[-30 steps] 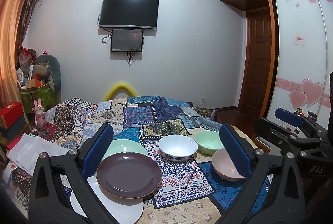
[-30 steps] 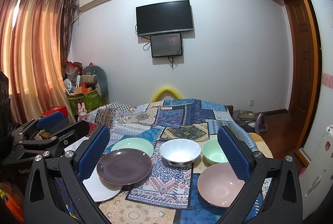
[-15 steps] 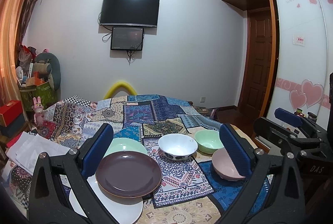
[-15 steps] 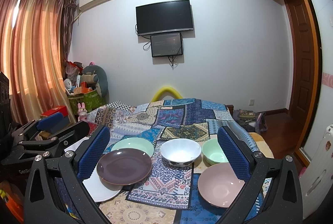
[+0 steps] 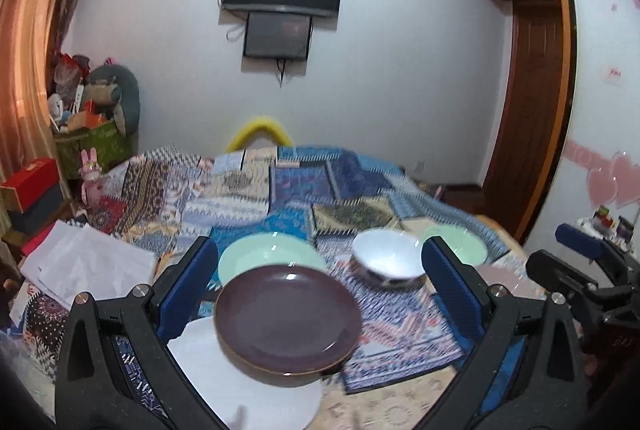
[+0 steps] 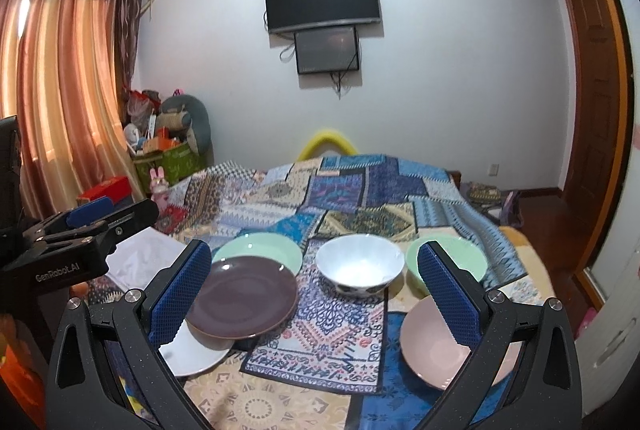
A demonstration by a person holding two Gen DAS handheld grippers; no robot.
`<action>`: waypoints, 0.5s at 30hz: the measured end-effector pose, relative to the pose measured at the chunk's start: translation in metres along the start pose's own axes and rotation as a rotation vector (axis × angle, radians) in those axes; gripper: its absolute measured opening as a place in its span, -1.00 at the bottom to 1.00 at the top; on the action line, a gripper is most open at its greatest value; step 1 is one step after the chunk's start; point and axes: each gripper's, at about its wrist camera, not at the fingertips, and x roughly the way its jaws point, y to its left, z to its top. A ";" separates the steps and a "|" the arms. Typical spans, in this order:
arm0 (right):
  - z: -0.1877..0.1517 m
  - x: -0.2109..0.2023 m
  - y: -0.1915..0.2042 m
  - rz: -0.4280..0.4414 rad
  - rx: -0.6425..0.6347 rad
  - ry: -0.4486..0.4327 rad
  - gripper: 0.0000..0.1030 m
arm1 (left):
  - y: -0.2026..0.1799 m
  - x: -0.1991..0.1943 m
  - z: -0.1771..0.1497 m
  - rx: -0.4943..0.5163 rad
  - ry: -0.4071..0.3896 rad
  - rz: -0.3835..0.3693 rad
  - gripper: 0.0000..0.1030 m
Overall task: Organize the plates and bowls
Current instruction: 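Close the left tool on the dark brown plate rim while the right tool grips it too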
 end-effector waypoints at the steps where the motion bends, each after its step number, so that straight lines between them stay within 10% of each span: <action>1: -0.002 0.007 0.001 0.002 -0.003 0.014 1.00 | 0.007 0.007 -0.003 -0.005 0.018 0.006 1.00; 15: -0.026 0.096 0.012 0.044 0.002 0.220 0.80 | 0.088 0.104 -0.039 -0.003 0.256 0.088 0.27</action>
